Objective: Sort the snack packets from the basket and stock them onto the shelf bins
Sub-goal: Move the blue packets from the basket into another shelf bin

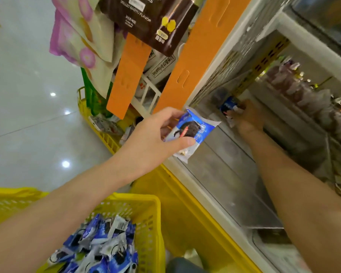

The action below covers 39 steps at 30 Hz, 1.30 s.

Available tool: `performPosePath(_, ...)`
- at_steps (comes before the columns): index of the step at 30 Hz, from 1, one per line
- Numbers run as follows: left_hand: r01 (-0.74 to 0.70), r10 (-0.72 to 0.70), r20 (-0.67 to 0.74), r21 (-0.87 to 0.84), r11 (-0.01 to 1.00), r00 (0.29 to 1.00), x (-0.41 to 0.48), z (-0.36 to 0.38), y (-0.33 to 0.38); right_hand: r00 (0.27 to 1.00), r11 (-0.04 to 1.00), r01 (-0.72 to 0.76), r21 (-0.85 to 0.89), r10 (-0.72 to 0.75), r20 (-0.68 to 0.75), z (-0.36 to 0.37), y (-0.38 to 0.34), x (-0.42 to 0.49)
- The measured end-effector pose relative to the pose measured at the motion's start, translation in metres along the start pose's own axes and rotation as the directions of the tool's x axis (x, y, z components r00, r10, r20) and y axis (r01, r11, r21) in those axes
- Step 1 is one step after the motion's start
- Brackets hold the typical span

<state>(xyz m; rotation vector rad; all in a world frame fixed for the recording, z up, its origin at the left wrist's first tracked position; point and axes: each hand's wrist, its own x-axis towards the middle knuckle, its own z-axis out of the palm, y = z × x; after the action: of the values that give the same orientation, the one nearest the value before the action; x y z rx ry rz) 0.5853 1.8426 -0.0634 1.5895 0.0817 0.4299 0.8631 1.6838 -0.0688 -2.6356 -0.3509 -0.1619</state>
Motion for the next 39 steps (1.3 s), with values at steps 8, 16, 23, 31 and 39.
performPosePath(8,0.047,-0.046,0.020,-0.035,0.998,0.999,-0.005,0.008,-0.001,0.995,0.907,0.093,-0.411,-0.099,0.007,-0.012,-0.003,0.000)
performPosePath(16,0.209,-0.223,-0.068,-0.167,0.963,0.972,-0.026,0.009,0.004,0.956,0.915,0.189,-0.356,-0.254,-0.145,-0.023,-0.033,-0.047)
performPosePath(23,0.327,-0.337,-0.001,-0.235,0.915,0.942,-0.046,0.010,0.013,0.933,0.855,0.360,0.374,-0.341,-0.118,-0.049,-0.099,-0.166)
performPosePath(31,0.231,-0.259,-0.122,-0.207,0.951,0.958,-0.061,0.011,0.020,0.852,0.737,-0.236,0.633,-0.156,0.500,-0.069,-0.108,-0.252)
performPosePath(39,0.042,-0.068,-0.153,-0.164,0.986,0.986,-0.053,0.024,0.040,0.842,0.748,-0.018,0.663,-0.346,0.413,-0.102,-0.096,-0.237)
